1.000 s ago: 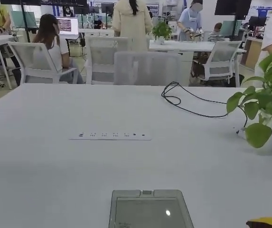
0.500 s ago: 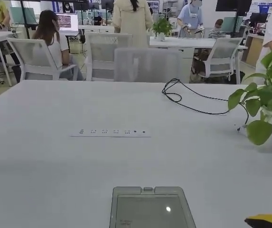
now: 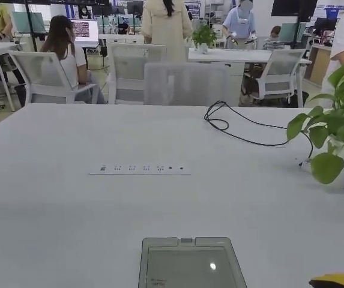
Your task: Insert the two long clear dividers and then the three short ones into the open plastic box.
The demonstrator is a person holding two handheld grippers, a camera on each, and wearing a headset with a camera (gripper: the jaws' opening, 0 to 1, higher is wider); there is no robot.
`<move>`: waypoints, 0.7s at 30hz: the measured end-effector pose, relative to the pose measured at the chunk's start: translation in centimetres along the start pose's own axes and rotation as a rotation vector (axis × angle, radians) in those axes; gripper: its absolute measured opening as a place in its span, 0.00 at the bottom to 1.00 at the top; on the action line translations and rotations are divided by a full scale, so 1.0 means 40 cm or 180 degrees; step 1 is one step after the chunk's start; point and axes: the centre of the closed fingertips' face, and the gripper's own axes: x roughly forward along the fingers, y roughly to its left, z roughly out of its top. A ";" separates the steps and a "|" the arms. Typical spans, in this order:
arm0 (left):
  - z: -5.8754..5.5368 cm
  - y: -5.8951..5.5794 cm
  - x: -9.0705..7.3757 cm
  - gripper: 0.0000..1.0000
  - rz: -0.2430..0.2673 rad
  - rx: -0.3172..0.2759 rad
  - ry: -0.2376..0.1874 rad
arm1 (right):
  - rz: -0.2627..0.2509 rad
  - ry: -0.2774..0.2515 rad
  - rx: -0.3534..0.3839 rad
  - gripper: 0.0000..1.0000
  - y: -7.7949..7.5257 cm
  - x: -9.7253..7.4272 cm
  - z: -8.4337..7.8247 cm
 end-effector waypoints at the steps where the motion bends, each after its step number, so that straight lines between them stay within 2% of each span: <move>1: 0.000 0.000 0.000 0.31 0.0008 0.0014 0.0005 | -0.0013 0.0002 0.0010 0.89 -0.001 -0.001 -0.001; 5: -0.001 0.001 -0.001 0.31 0.0021 -0.0020 -0.0011 | -0.0105 0.0045 0.0109 0.86 -0.012 -0.004 -0.011; 8: -0.003 0.000 -0.003 0.31 0.0039 -0.0031 -0.0042 | -0.0174 -0.0003 0.0210 0.84 -0.025 -0.009 -0.007; 10: -0.004 0.000 -0.007 0.30 0.0043 -0.0077 -0.0068 | -0.0191 -0.0034 0.0228 0.82 -0.024 -0.011 -0.002; 11: 0.004 -0.001 -0.011 0.30 0.0034 -0.0134 -0.0130 | -0.0194 -0.0036 0.0227 0.82 -0.025 -0.012 -0.001; 17: -0.002 -0.002 -0.015 0.30 0.0073 -0.0202 -0.0167 | -0.0231 -0.0026 0.0258 0.79 -0.032 -0.008 0.002; 21: 0.011 -0.010 -0.027 0.30 0.0085 -0.0319 -0.0303 | -0.0244 -0.0058 0.0328 0.75 -0.023 -0.002 0.011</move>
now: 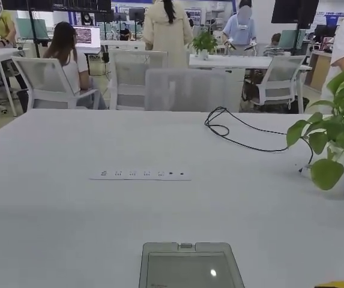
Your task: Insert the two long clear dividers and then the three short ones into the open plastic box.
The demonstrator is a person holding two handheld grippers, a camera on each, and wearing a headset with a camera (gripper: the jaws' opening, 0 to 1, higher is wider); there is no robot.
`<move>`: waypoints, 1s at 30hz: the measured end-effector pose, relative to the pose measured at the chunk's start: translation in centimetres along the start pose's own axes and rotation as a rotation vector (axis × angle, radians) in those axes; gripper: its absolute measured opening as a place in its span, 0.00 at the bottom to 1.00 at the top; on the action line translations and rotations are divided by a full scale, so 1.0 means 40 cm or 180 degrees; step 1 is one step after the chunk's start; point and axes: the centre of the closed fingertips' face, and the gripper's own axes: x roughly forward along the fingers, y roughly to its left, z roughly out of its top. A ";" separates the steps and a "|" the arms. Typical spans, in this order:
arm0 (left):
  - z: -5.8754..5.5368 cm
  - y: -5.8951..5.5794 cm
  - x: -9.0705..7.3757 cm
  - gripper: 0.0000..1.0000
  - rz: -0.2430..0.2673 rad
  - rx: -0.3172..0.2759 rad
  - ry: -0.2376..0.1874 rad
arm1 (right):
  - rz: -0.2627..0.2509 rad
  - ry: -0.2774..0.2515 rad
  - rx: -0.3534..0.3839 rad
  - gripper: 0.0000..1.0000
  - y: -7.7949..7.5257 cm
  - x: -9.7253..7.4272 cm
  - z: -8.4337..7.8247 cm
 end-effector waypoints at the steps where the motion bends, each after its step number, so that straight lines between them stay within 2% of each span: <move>1: 0.003 -0.003 -0.003 0.30 0.0002 -0.0017 -0.0026 | -0.0001 -0.0004 0.0026 0.75 0.002 0.002 0.001; 3: 0.012 -0.010 -0.013 0.30 0.0008 -0.0066 -0.0084 | 0.0009 -0.0055 0.0088 0.74 0.012 0.007 0.010; 5: 0.039 -0.027 -0.024 0.30 -0.0026 -0.0175 -0.0289 | 0.0017 -0.0100 0.0145 0.71 0.021 0.012 0.018; 8: 0.066 -0.060 -0.043 0.30 -0.0118 -0.0292 -0.0492 | 0.0042 -0.0151 0.0201 0.69 0.039 0.020 0.029; 10: 0.076 -0.078 -0.053 0.30 -0.0173 -0.0359 -0.0563 | 0.0047 -0.0172 0.0217 0.67 0.051 0.025 0.035; 17: 0.123 -0.156 -0.084 0.30 -0.0350 -0.0433 -0.0890 | 0.0079 -0.0334 0.0457 0.55 0.082 0.040 0.062; 18: 0.131 -0.163 -0.089 0.30 -0.0344 -0.0439 -0.0958 | 0.0086 -0.0354 0.0487 0.54 0.085 0.042 0.065; 19: 0.148 -0.170 -0.096 0.30 -0.0314 -0.0408 -0.1098 | 0.0087 -0.0384 0.0543 0.53 0.088 0.044 0.069; 21: 0.160 -0.186 -0.104 0.30 -0.0345 -0.0448 -0.1204 | 0.0111 -0.0426 0.0588 0.51 0.095 0.047 0.076; 22: 0.174 -0.199 -0.111 0.30 -0.0388 -0.0478 -0.1321 | 0.0119 -0.0467 0.0642 0.50 0.098 0.051 0.083; 26: 0.194 -0.225 -0.125 0.30 -0.0394 -0.0456 -0.1518 | 0.0138 -0.0587 0.0768 0.46 0.112 0.064 0.100; 30: 0.219 -0.255 -0.143 0.30 -0.0444 -0.0567 -0.1757 | 0.0191 -0.0698 0.0947 0.42 0.128 0.078 0.113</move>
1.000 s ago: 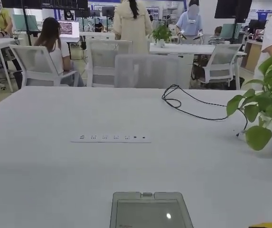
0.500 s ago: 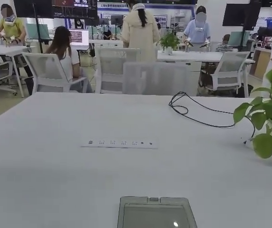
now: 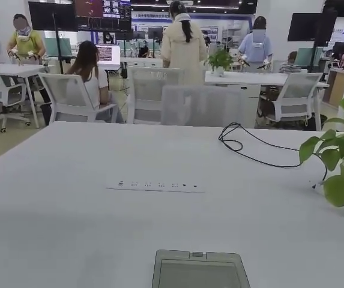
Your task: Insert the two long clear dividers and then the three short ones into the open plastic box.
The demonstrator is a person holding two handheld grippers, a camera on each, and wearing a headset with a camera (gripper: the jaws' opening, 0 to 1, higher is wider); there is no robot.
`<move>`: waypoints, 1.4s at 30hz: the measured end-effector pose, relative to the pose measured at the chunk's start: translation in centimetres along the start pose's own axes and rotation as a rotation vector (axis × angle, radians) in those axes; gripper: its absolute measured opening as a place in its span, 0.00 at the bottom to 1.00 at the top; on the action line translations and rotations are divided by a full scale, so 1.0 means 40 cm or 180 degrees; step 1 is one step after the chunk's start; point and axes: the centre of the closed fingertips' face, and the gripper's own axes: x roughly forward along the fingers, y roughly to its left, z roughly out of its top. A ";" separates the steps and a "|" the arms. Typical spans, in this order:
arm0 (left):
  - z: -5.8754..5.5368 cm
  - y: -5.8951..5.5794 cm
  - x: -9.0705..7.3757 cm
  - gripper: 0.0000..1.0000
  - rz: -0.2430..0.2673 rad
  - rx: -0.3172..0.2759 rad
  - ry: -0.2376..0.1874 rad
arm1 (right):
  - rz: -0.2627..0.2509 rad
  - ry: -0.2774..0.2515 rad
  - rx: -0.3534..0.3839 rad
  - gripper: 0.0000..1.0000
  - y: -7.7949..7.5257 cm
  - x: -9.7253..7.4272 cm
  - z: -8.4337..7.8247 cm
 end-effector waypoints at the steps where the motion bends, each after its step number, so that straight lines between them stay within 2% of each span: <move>1: 0.001 -0.008 -0.001 0.30 -0.0006 0.0006 -0.0012 | 0.0009 -0.0031 0.0044 0.42 0.005 0.004 0.001; 7: 0.020 -0.062 0.011 0.30 -0.0042 -0.0004 -0.0194 | 0.0064 -0.0073 0.0058 0.38 0.034 0.031 -0.007; 10: 0.025 -0.083 0.016 0.30 -0.0077 -0.0020 -0.0239 | 0.0108 -0.0110 0.0092 0.37 0.049 0.041 -0.007; 11: 0.028 -0.105 0.021 0.30 -0.0137 -0.0013 -0.0263 | 0.0117 -0.0117 0.0099 0.37 0.052 0.045 -0.008; 13: 0.029 -0.128 0.026 0.30 -0.0180 -0.0002 -0.0292 | 0.0141 -0.0136 0.0120 0.35 0.059 0.051 -0.008; 16: 0.026 -0.160 0.031 0.30 -0.0285 -0.0045 -0.0299 | 0.0184 -0.0160 0.0168 0.33 0.071 0.063 -0.013; 18: 0.016 -0.181 0.035 0.30 -0.0381 -0.0119 -0.0234 | 0.0231 -0.0162 0.0196 0.31 0.081 0.069 -0.017; 20: 0.018 -0.196 0.035 0.30 -0.0460 -0.0164 -0.0271 | 0.0274 -0.0154 0.0239 0.30 0.090 0.077 -0.024; 25: 0.014 -0.219 0.039 0.30 -0.0539 -0.0154 -0.0257 | 0.0333 -0.0073 0.0327 0.26 0.105 0.092 -0.051; 33: 0.013 -0.252 0.040 0.30 -0.0676 -0.0196 -0.0257 | 0.0339 -0.0118 0.0508 0.18 0.102 0.097 -0.062; 42: 0.008 -0.263 0.041 0.30 -0.0684 -0.0197 -0.0229 | 0.0335 -0.0096 0.0671 0.10 0.092 0.102 -0.074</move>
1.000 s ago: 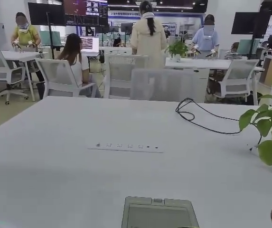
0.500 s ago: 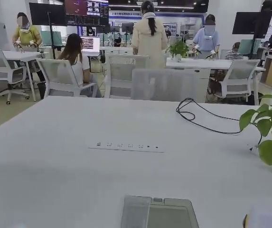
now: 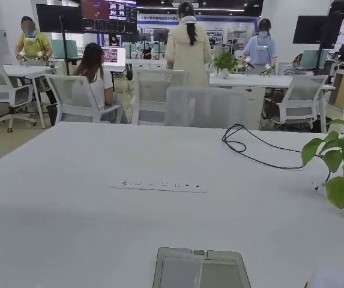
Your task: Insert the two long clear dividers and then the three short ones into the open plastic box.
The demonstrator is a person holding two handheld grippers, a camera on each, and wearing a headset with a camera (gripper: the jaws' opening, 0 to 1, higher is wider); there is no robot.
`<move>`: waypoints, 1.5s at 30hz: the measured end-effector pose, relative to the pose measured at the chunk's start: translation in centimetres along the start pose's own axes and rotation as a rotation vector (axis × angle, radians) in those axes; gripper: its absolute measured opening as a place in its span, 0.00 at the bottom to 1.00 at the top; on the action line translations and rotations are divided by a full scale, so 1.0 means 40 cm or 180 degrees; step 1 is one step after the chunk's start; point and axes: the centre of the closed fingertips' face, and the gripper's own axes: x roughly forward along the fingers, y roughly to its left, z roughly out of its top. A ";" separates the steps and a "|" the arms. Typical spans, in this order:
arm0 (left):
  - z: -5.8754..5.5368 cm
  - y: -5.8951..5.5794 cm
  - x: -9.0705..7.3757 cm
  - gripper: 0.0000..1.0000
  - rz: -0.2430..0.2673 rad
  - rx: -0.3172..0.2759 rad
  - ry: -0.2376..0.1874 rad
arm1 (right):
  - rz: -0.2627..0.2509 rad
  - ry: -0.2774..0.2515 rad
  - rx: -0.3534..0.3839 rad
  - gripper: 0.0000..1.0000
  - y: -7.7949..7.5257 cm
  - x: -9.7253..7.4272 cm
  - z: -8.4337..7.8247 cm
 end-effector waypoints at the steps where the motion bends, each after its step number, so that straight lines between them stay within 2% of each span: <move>1: -0.001 -0.001 0.001 0.30 0.0003 0.0000 0.0008 | 0.0001 0.0008 0.0008 0.10 0.001 0.001 -0.002; 10: -0.003 -0.006 0.004 0.30 0.0000 -0.0006 0.0031 | -0.0130 -0.0061 0.0127 0.07 -0.006 0.001 -0.003; 18: -0.004 -0.010 0.006 0.30 -0.0018 -0.0047 0.0061 | -0.0168 -0.0064 0.0165 0.06 -0.008 -0.002 -0.003; 22: -0.006 -0.014 0.008 0.32 -0.0058 0.0138 0.0100 | -0.0232 0.0015 0.0219 0.06 -0.020 -0.004 -0.003; 24: -0.011 -0.014 0.007 0.35 -0.0070 0.0223 0.0147 | -0.0259 -0.0009 0.0240 0.06 -0.025 -0.007 0.004; 26: -0.016 -0.013 0.006 0.41 -0.0096 0.0274 0.0177 | -0.0315 0.0044 0.0269 0.06 -0.033 -0.011 0.004; 28: -0.025 -0.014 0.003 0.43 -0.0155 0.0440 0.0241 | -0.0348 0.0100 0.0341 0.06 -0.040 -0.015 0.003; 31: -0.039 -0.018 -0.001 0.48 -0.0207 0.0587 0.0324 | -0.0489 0.0214 0.0456 0.06 -0.064 -0.023 -0.003; 34: -0.038 -0.022 -0.007 0.54 -0.0245 0.0751 0.0297 | -0.0650 0.0390 0.0567 0.06 -0.090 -0.038 -0.011; 36: -0.038 -0.024 -0.008 0.61 -0.0274 0.0765 0.0285 | -0.0702 0.0410 0.0586 0.06 -0.099 -0.043 -0.005; 39: -0.035 -0.022 -0.007 0.72 -0.0312 0.0851 0.0237 | -0.0926 0.0702 0.0644 0.06 -0.127 -0.064 -0.012; 41: -0.032 -0.021 -0.006 0.78 -0.0331 0.0840 0.0203 | -0.1029 0.0810 0.0614 0.06 -0.137 -0.072 -0.014; 42: -0.030 -0.021 -0.006 0.79 -0.0349 0.0839 0.0183 | -0.1143 0.0913 0.0639 0.06 -0.148 -0.082 -0.020; 43: -0.029 -0.021 -0.005 0.82 -0.0357 0.0842 0.0173 | -0.1184 0.0975 0.0569 0.06 -0.155 -0.085 -0.021; 45: -0.028 -0.020 -0.003 0.85 -0.0372 0.0902 0.0164 | -0.1251 0.1006 0.0535 0.06 -0.161 -0.086 -0.015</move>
